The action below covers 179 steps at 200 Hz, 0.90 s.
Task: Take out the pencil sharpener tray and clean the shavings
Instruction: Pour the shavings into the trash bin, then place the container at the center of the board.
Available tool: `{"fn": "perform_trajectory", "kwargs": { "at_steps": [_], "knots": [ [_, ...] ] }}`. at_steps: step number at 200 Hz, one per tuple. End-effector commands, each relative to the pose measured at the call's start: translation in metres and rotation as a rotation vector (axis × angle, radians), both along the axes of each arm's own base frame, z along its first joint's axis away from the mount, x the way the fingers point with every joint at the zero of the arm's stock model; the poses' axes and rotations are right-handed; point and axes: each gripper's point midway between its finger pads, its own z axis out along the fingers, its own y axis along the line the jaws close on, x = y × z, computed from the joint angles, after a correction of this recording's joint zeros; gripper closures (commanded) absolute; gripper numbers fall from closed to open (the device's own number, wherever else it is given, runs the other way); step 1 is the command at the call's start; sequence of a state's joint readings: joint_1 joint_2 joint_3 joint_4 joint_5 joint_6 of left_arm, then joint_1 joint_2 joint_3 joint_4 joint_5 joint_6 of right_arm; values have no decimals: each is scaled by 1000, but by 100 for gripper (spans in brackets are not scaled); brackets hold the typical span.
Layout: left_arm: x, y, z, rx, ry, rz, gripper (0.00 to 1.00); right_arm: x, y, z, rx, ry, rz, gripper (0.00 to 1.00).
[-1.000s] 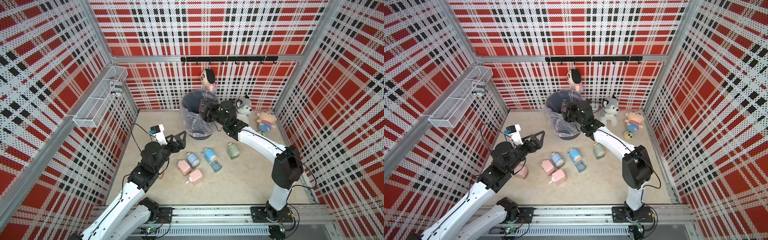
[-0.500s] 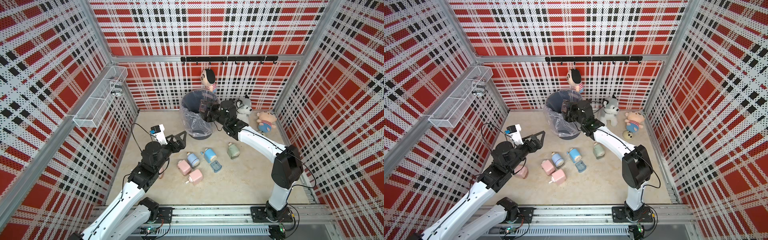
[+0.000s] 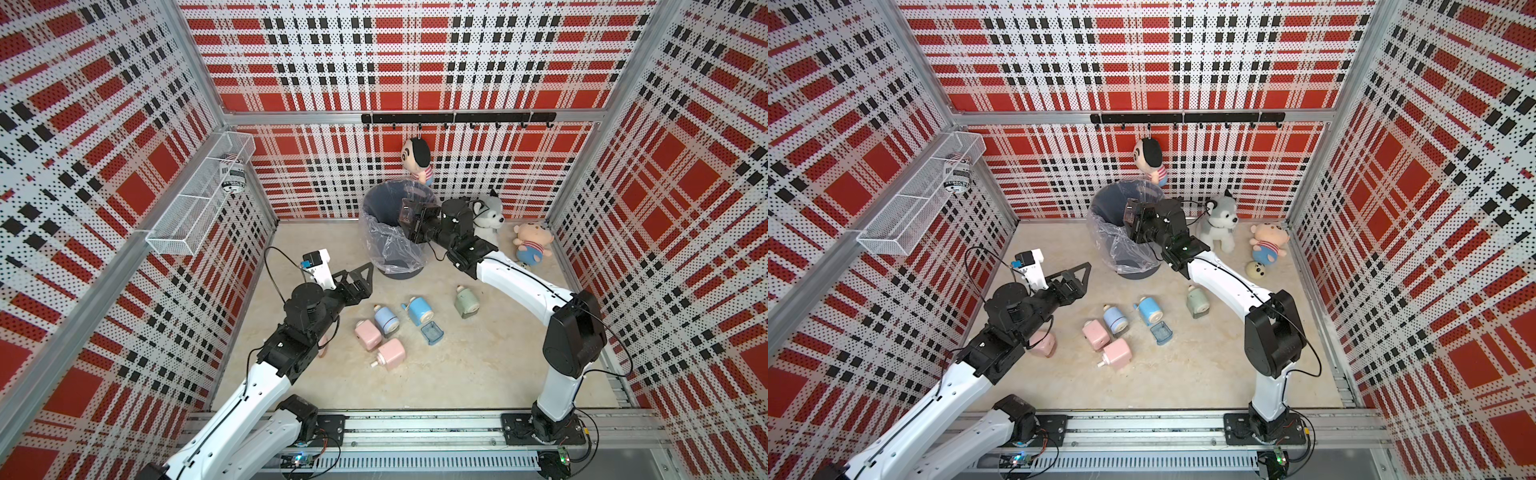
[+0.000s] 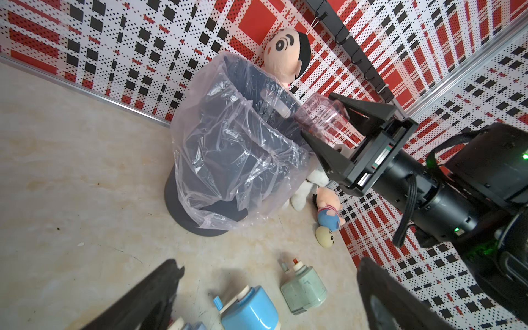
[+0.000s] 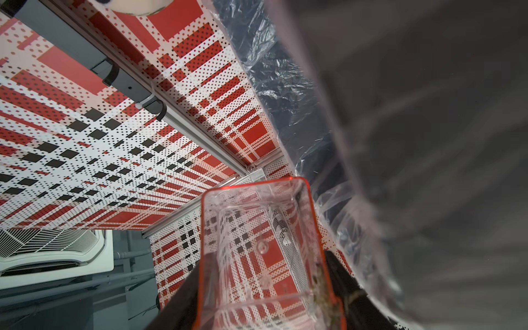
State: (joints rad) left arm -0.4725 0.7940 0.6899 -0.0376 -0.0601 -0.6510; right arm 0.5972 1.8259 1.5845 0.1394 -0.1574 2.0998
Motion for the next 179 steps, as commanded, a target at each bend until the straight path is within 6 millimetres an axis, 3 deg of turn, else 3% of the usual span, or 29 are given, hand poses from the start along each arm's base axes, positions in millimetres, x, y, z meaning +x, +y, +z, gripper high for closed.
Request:
{"fn": "perform_trajectory", "kwargs": {
  "at_steps": [1, 36, 70, 125, 179],
  "knots": [
    [1, -1, -3, 0, -1, 2, 2, 2, 0, 0, -6, -26, 19, 44],
    [-3, -1, 3, 0, -11, 3, 2, -6, -5, 32, -72, -164, 49, 44],
    [-10, 2, 9, -1, -21, 9, 2, -31, -12, 48, -217, -351, 105, 44],
    [-22, 9, 12, -7, -33, 21, 2, -83, -49, 27, -599, -622, 147, 46],
    [-25, 9, -4, -28, 5, 19, 2, -150, -92, -18, -938, -873, 233, 46]
  ]
}}
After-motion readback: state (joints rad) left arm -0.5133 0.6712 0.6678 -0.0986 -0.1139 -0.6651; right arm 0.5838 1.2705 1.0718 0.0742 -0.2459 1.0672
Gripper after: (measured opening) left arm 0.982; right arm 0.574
